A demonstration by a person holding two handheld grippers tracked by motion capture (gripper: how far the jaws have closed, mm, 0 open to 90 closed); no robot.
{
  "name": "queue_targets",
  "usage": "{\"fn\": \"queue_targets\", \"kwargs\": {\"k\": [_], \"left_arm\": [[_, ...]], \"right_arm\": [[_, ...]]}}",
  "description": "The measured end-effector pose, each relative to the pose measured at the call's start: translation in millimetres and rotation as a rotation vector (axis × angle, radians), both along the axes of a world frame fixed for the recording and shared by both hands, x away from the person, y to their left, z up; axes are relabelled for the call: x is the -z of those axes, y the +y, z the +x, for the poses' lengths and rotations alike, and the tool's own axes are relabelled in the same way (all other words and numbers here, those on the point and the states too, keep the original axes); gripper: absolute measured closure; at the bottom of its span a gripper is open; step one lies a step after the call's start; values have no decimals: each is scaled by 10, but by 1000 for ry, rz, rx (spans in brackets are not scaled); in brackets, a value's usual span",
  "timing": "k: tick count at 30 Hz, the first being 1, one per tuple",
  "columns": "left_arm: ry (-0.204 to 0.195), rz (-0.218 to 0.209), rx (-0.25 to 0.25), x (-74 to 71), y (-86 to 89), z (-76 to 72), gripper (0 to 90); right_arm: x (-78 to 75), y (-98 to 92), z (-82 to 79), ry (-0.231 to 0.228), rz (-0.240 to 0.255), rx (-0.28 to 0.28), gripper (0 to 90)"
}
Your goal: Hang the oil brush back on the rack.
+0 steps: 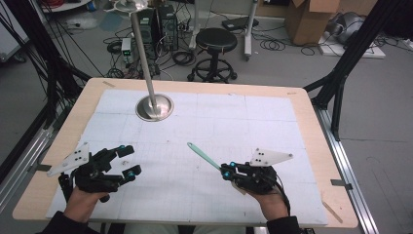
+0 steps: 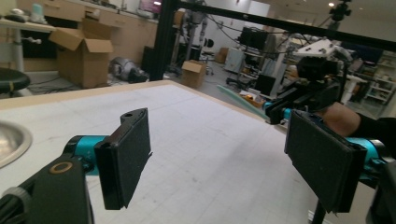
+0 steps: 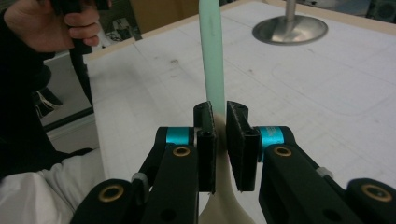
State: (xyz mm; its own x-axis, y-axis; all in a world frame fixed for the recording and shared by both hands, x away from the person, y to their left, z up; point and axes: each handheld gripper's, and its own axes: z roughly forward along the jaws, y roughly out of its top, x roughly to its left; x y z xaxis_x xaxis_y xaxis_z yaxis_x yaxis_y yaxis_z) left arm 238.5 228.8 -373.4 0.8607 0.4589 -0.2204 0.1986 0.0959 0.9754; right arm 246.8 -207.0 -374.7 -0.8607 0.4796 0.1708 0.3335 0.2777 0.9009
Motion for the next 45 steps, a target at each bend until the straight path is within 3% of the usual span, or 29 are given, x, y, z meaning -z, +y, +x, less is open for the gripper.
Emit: {"fn": "queue_targets", "kwargs": {"k": [8, 17, 19, 24, 32, 36, 45], "left_arm": [[4, 20, 48, -122, -220, 43, 233], [7, 38, 107, -200, -491, 4, 246], [11, 18, 135, -230, -553, -22, 249], [5, 28, 192, -326, -660, -49, 265], [28, -23, 257, -396, -746, -7, 305], [28, -25, 298, -412, -823, -26, 317], [34, -46, 336, -424, -920, -25, 373]], "right_arm": [[-105, 143, -34, -36, 47, -45, 819], [-130, 168, -185, -29, 90, -64, 819], [-139, 166, -236, -31, 106, -75, 818], [-203, 180, -343, -47, 143, -97, 818], [-245, 163, -365, -73, 191, -121, 818], [-259, 160, -373, -79, 210, -135, 818], [-291, 210, -401, -91, 232, -163, 817]]}}
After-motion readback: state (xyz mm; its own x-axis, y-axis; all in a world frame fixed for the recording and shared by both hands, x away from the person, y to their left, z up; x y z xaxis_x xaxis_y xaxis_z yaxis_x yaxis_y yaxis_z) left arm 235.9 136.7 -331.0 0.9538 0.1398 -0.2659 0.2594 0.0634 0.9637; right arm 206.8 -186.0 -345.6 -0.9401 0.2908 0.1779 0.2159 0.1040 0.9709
